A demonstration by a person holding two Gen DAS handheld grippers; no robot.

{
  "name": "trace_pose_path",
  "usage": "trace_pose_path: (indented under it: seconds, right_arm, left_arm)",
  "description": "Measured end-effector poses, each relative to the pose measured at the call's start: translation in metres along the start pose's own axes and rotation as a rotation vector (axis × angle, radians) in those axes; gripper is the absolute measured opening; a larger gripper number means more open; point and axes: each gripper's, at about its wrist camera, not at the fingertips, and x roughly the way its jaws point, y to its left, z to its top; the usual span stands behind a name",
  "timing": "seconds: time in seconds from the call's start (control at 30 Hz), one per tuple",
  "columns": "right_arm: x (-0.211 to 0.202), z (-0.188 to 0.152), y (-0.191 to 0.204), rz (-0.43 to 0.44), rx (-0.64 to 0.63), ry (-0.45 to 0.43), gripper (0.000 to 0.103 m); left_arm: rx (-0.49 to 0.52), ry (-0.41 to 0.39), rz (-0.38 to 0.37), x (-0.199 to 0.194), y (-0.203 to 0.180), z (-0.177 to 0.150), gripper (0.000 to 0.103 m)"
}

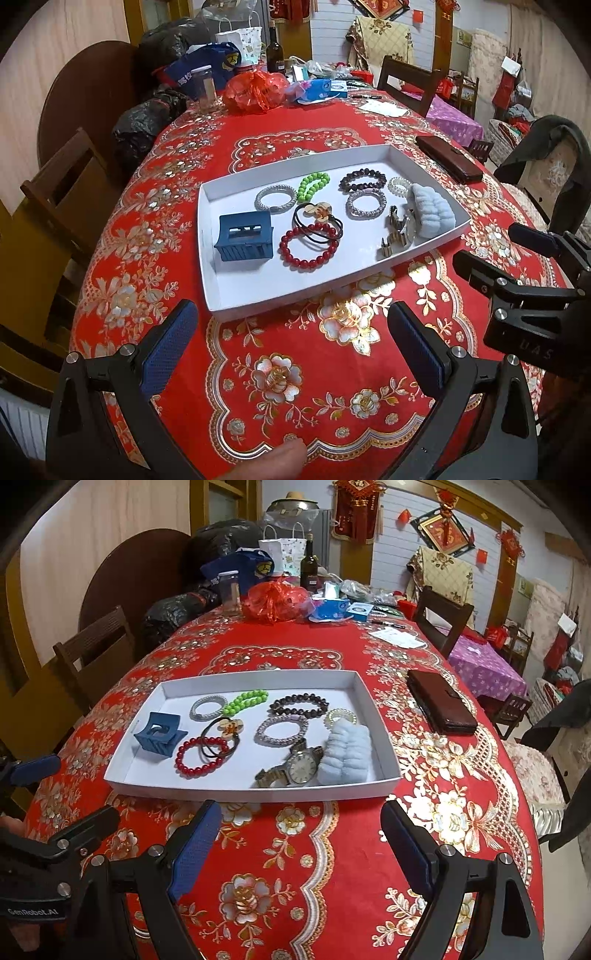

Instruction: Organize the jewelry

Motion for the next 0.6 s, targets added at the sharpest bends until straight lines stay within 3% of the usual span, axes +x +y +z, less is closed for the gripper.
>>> trace_pose_path:
  seconds: [0.6]
  right_arm:
    - [-0.0033, 0.0008, 0.0054, 0.010, -0.007, -0.011, 0.086]
  left_arm:
    - [-0.028, 0.023, -0.007, 0.0071, 0.0063, -0.0017, 0.103]
